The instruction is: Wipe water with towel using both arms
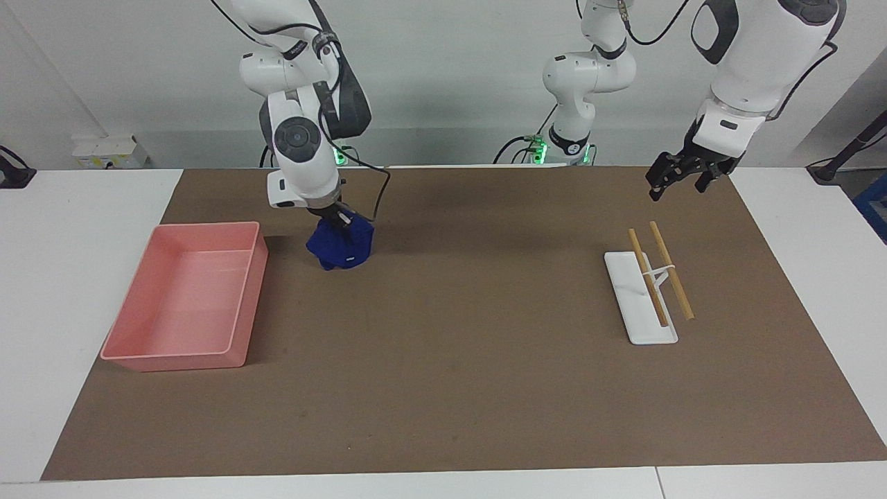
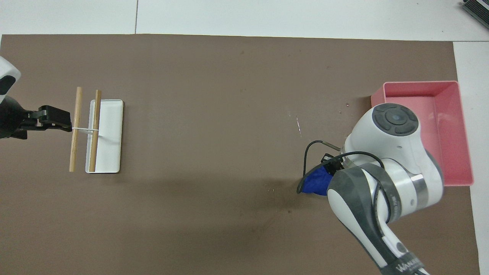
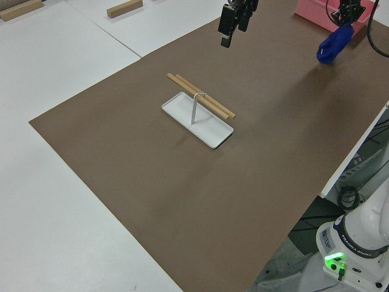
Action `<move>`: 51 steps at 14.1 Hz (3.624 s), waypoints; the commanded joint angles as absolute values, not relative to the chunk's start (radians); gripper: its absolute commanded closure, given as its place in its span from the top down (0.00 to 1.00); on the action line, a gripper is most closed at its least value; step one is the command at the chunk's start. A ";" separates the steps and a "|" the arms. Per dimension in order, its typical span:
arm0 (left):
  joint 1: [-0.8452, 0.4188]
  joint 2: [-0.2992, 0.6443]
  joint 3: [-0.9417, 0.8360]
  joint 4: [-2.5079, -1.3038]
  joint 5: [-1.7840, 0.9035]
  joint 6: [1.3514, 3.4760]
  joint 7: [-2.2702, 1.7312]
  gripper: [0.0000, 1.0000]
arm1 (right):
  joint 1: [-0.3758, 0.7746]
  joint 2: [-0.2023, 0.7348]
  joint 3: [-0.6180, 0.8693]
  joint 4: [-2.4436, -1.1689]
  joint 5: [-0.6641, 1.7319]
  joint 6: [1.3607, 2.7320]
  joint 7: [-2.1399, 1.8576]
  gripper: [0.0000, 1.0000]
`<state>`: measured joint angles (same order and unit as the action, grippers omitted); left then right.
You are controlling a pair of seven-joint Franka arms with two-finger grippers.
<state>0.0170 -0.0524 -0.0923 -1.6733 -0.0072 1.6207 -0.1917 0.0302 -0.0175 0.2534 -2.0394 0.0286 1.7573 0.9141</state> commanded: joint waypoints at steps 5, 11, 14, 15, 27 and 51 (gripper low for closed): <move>-0.009 -0.064 -0.077 -1.669 -0.052 1.661 -0.190 1.00 | -0.159 -0.031 0.183 -1.694 0.066 1.605 0.686 0.00; -0.038 -0.072 -0.078 -1.680 -0.022 1.667 -0.181 1.00 | -0.400 -0.003 0.179 -1.819 0.038 1.799 0.284 0.00; -0.051 -0.074 -0.080 -1.678 -0.006 1.660 -0.178 1.00 | -0.437 0.043 0.178 -1.922 0.037 1.894 0.206 0.00; -0.052 -0.071 -0.080 -1.674 -0.003 1.655 -0.178 1.00 | -0.442 0.067 0.176 -1.949 0.037 1.949 0.177 0.00; -0.061 -0.077 -0.084 -1.684 0.012 1.651 -0.179 1.00 | -0.321 -0.052 0.190 -1.890 0.035 1.835 0.106 1.00; -0.061 -0.077 -0.086 -1.684 0.011 1.652 -0.179 1.00 | -0.060 -0.057 0.179 -1.575 -0.012 1.465 0.181 1.00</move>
<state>-0.0480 -0.0541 -0.0946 -1.6652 -0.0077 1.6555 -0.1878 -0.0466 -0.0304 0.1756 -1.5437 -0.0282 1.4483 0.1690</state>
